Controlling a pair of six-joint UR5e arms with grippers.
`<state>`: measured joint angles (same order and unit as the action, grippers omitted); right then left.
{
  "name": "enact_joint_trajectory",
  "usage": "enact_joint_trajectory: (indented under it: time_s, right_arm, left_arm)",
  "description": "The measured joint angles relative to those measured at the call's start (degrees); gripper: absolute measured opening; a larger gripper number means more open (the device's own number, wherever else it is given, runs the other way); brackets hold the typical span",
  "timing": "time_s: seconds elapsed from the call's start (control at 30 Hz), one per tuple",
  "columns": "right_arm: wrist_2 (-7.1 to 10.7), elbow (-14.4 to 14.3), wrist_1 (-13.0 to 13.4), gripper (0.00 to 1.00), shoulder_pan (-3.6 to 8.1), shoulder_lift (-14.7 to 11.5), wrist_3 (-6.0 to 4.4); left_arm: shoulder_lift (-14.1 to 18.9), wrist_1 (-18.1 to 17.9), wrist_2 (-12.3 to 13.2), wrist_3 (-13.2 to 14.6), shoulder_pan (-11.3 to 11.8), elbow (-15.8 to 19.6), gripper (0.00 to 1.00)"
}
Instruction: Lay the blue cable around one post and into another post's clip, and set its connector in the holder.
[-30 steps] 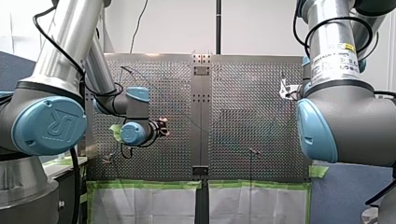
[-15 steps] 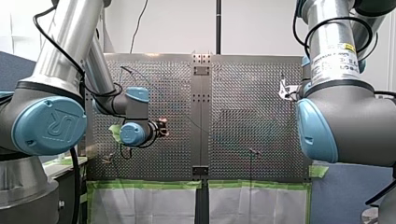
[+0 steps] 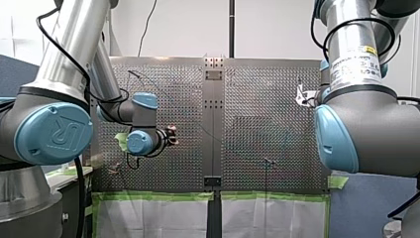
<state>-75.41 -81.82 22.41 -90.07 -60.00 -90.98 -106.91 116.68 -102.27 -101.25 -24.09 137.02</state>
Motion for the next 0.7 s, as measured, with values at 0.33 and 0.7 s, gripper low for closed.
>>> enact_joint_trajectory:
  time_s: [0.33,0.7]
  right_arm:
    - [0.03,0.0,-0.1,0.95,0.16,0.0,0.0]
    - [0.07,0.0,-0.3,0.95,0.03,-0.1,0.0]
  left_arm:
    - [0.0,0.1,0.8,-0.1,0.4,0.0,1.0]
    - [0.0,0.2,1.6,-0.3,0.9,0.0,1.0]
